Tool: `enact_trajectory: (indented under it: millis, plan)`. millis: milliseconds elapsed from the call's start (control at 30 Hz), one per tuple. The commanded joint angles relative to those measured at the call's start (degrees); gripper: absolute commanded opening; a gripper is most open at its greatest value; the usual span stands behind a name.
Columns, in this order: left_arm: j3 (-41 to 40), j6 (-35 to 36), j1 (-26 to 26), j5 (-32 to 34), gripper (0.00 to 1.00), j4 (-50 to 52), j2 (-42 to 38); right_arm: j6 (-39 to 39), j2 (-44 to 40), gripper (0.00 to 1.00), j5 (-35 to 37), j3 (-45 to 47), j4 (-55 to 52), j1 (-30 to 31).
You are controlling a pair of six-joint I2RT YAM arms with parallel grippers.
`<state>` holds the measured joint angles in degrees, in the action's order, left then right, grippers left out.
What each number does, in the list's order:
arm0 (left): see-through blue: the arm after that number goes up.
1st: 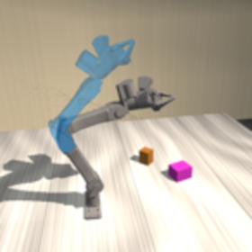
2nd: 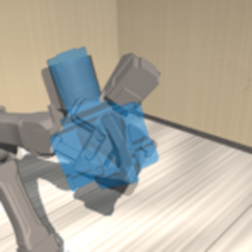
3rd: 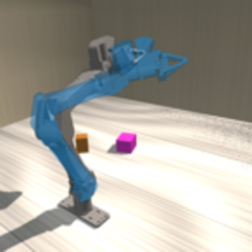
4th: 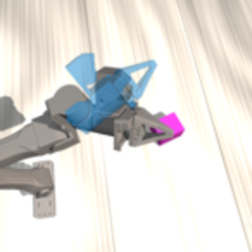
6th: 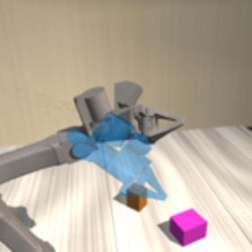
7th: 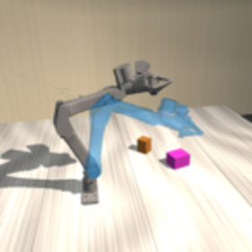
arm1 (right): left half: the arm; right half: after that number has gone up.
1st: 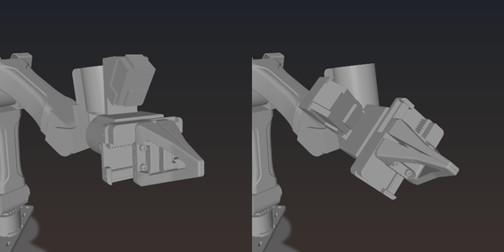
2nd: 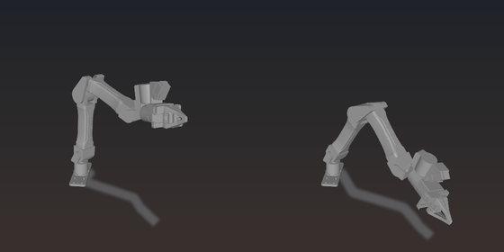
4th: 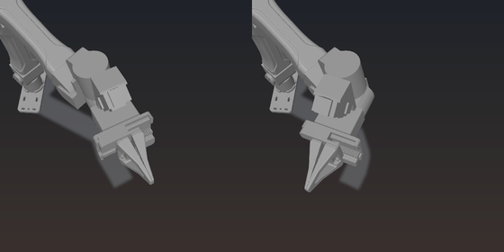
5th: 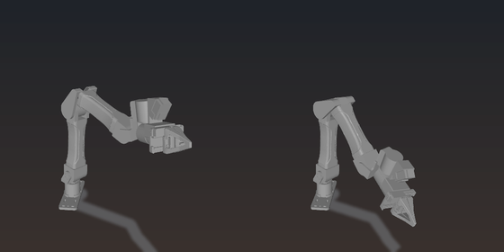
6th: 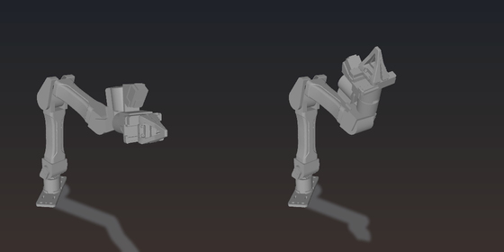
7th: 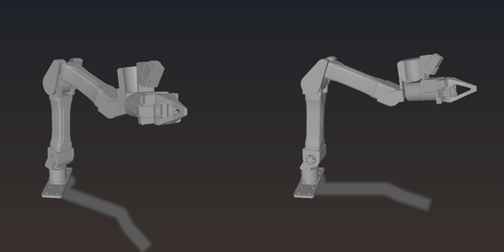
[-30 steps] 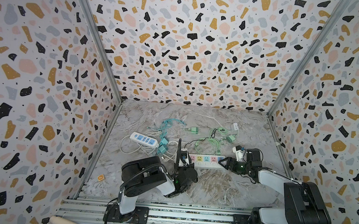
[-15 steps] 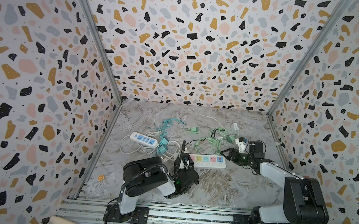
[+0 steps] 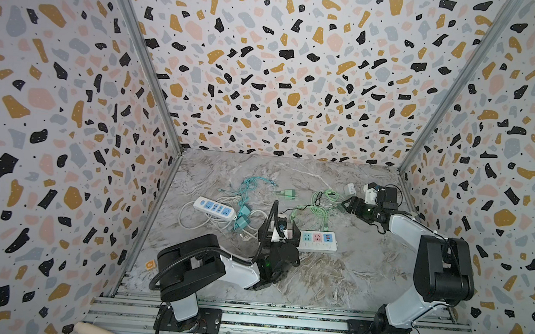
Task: Insert plugs into power strip
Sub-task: Pick up the power cord from the top-right of the table.
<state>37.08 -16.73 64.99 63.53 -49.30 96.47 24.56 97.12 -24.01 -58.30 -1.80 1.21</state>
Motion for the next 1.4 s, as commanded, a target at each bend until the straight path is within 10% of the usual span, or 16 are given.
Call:
enact_trajectory:
  millis: [0,400,1367]
  plan:
    - [2.41,3.08,0.14,1.48,0.99,5.03,-3.44,-1.13,3.99,0.77,5.50,-6.39,-4.94,-0.07]
    - [8.90,-0.52,-8.30,-9.62,0.99,26.36,-15.56,-4.41,16.78,0.74,13.74,-26.31,-11.17,-0.09]
    - [9.15,0.28,-16.66,-16.59,1.00,27.94,-17.31,-11.46,29.51,0.53,13.70,-40.49,-17.64,1.60]
